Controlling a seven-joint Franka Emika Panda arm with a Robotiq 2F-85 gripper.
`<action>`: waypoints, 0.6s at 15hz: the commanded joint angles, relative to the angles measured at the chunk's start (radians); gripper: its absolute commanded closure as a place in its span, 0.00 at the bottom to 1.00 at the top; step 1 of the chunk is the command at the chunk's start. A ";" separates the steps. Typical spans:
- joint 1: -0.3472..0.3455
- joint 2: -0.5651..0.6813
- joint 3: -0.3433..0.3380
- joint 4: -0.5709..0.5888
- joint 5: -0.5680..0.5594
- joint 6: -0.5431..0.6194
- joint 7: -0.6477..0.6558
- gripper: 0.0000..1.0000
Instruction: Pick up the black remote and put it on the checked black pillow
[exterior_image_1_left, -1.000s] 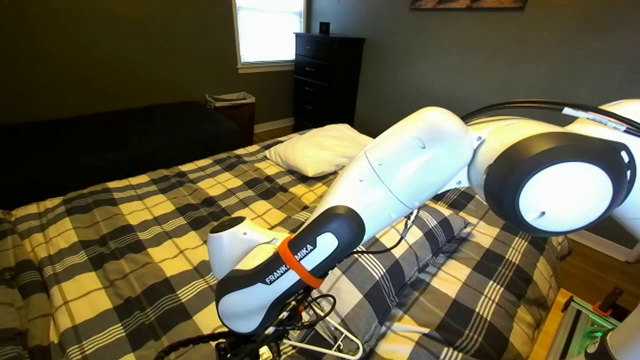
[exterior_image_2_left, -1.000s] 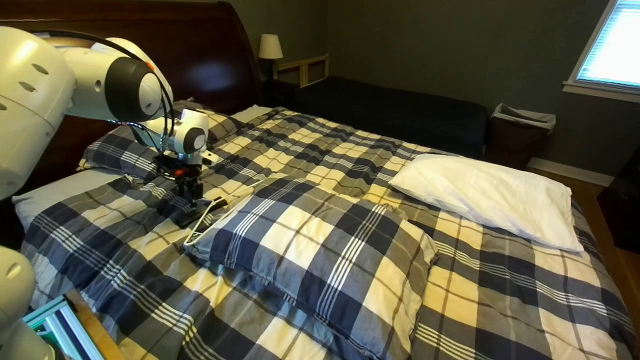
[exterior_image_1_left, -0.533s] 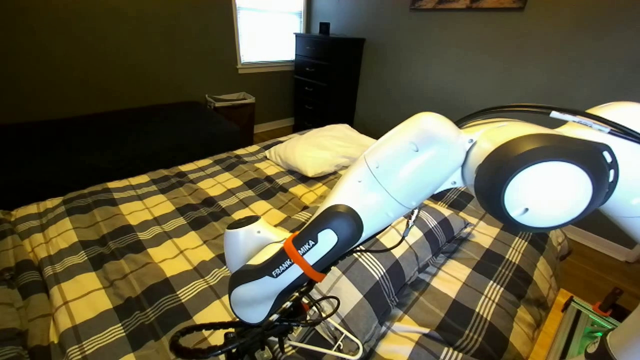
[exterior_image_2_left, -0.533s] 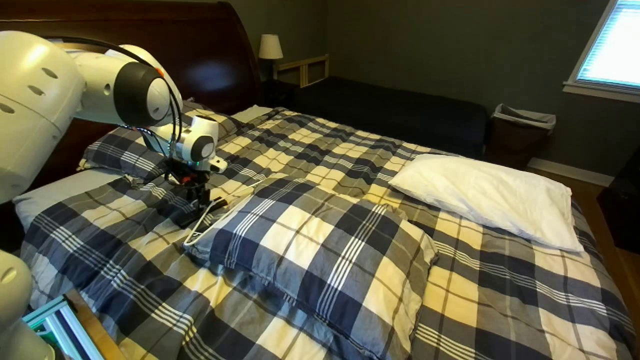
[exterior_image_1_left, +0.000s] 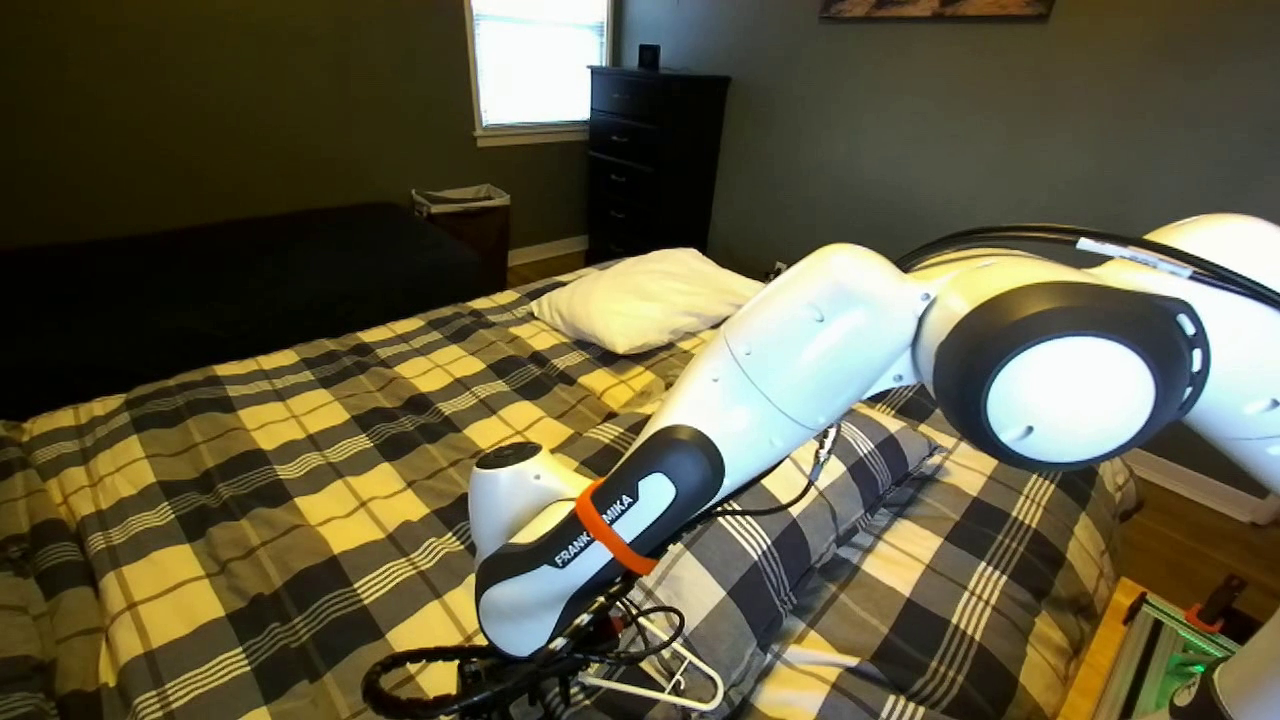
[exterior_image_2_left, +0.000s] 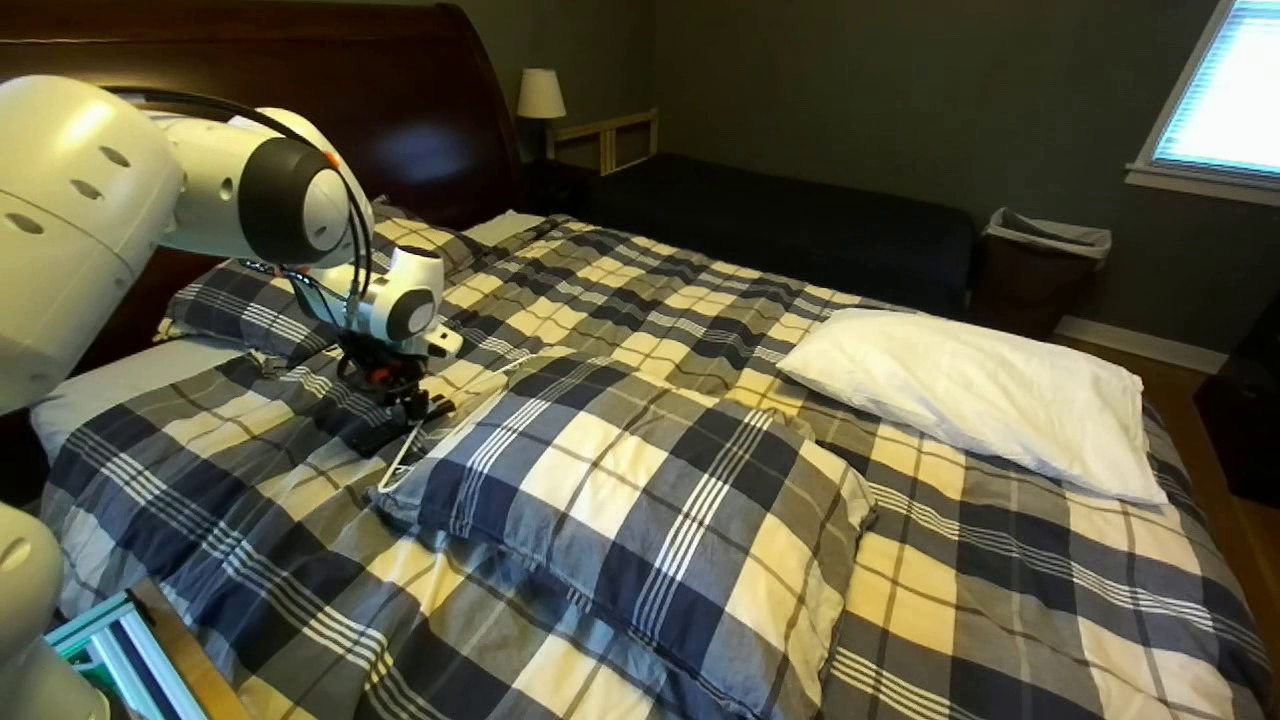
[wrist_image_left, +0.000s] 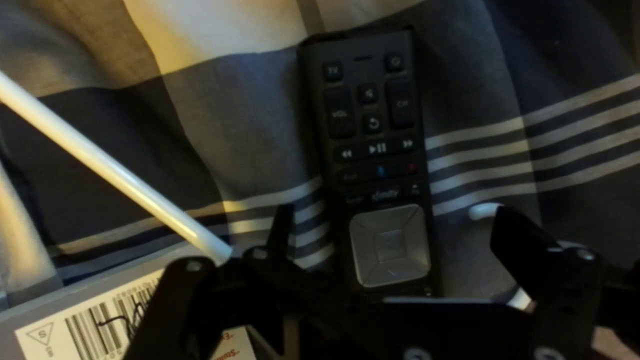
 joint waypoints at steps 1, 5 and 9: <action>0.023 0.026 -0.022 0.021 0.003 0.021 0.016 0.02; 0.026 0.030 -0.024 0.022 0.026 0.002 0.064 0.17; 0.058 0.035 -0.029 0.029 0.027 -0.007 0.177 0.17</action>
